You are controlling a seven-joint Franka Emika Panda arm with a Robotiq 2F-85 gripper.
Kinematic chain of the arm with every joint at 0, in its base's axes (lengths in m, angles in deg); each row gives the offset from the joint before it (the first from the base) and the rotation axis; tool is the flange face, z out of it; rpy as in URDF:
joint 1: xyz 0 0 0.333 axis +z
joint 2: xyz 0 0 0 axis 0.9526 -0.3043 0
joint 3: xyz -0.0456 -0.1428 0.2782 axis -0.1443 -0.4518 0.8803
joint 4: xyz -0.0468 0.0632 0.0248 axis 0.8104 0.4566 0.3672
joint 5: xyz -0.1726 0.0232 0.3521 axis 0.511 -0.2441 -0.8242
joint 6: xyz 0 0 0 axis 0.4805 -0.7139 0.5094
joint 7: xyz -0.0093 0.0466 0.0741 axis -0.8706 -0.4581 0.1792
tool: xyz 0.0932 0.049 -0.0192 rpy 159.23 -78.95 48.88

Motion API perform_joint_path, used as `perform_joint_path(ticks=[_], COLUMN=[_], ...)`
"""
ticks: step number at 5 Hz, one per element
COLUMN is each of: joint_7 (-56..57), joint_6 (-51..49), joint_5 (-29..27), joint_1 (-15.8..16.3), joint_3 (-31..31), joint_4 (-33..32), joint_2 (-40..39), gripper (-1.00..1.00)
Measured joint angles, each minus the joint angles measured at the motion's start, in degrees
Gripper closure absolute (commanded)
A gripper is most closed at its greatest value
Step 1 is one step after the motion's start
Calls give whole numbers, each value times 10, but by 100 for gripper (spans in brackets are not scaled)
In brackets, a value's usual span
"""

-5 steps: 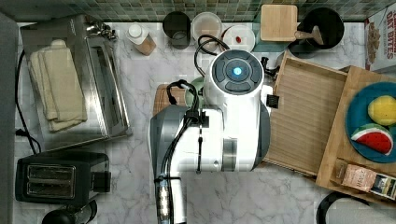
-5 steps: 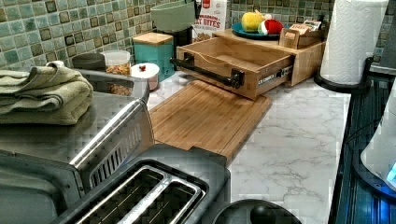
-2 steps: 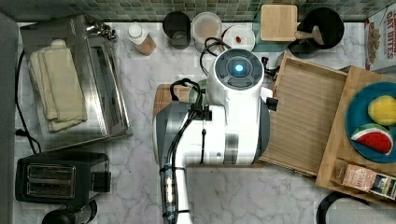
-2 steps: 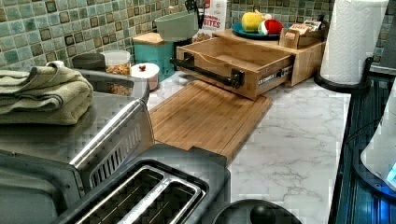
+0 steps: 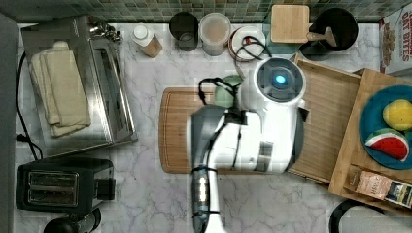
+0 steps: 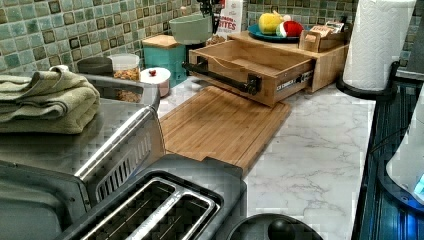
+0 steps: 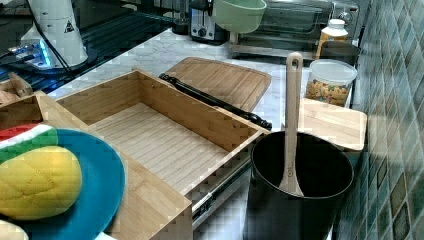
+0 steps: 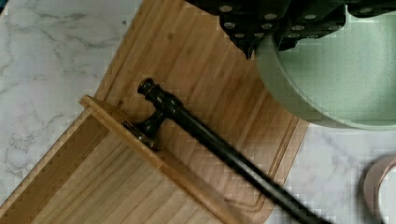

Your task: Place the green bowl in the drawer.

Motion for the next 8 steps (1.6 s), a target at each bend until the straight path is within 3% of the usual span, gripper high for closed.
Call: perform_joint_path(ticks=[1,4,7,8], joint_7=[-69,-179,-181,-132], joint_6=[51,73,180,199], joint_5=[3,23,0,-18], joint_1=[-25,-103,-127,-129], joint_3=[-21,-88,-105,-105], joint_4=[-24,-65,-83,-84], joint_2=[1,0,-3,-17], gripper=[100,100,100,100])
